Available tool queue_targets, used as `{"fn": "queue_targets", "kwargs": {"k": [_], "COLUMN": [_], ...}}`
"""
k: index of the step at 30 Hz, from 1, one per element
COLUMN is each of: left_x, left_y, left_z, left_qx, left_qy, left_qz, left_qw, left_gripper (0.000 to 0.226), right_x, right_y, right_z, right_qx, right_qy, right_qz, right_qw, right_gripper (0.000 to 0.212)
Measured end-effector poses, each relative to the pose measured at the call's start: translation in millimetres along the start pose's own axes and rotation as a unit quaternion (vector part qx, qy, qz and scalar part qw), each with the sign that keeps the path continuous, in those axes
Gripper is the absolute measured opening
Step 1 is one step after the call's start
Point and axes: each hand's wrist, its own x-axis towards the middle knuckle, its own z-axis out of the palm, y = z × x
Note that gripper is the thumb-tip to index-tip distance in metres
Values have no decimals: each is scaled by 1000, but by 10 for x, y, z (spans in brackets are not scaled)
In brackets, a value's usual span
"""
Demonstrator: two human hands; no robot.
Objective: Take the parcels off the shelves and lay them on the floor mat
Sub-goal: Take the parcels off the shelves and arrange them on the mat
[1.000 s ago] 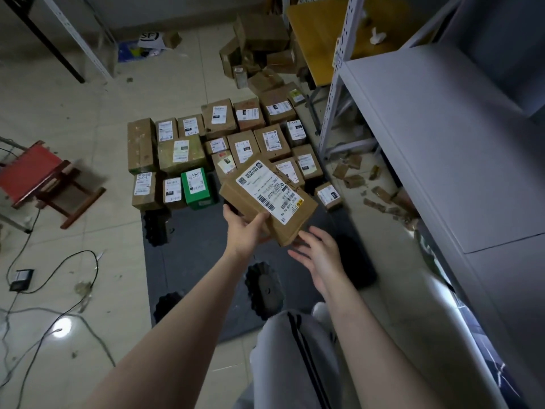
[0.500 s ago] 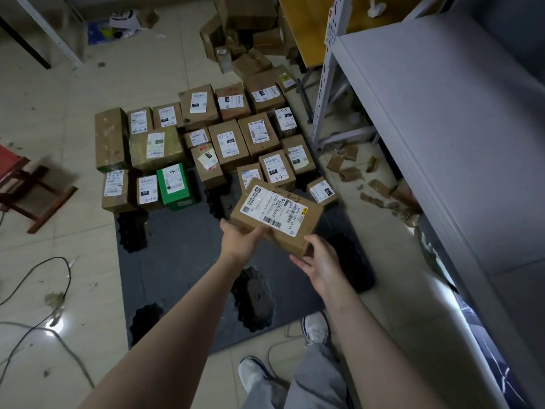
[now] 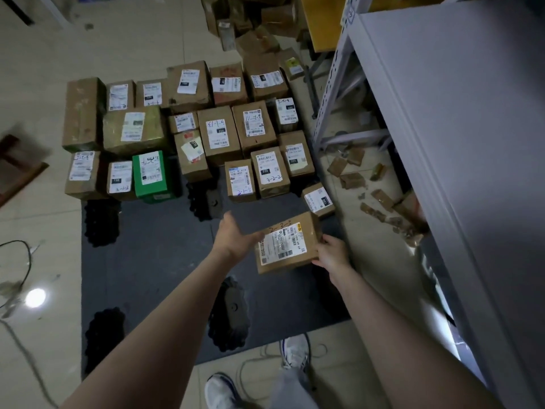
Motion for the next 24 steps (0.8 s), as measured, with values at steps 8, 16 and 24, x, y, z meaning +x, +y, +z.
{"fn": "queue_targets", "kwargs": {"k": [8, 16, 24], "left_x": [456, 852, 842], "left_y": [76, 32, -130], "left_z": [186, 184, 106], "left_qx": [18, 6, 36], "left_qy": [-17, 5, 1], "left_qz": [-30, -17, -40], "left_qw": [999, 1000, 999], "left_gripper": [77, 73, 66], "right_x": [672, 1232, 997], "right_y": [-72, -251, 231], "right_z": [233, 455, 505], "right_qx": [-105, -133, -122], "right_qy": [3, 58, 25], "right_qz": [-4, 7, 91], "right_qw": [994, 989, 988], "right_gripper": [22, 39, 49]}}
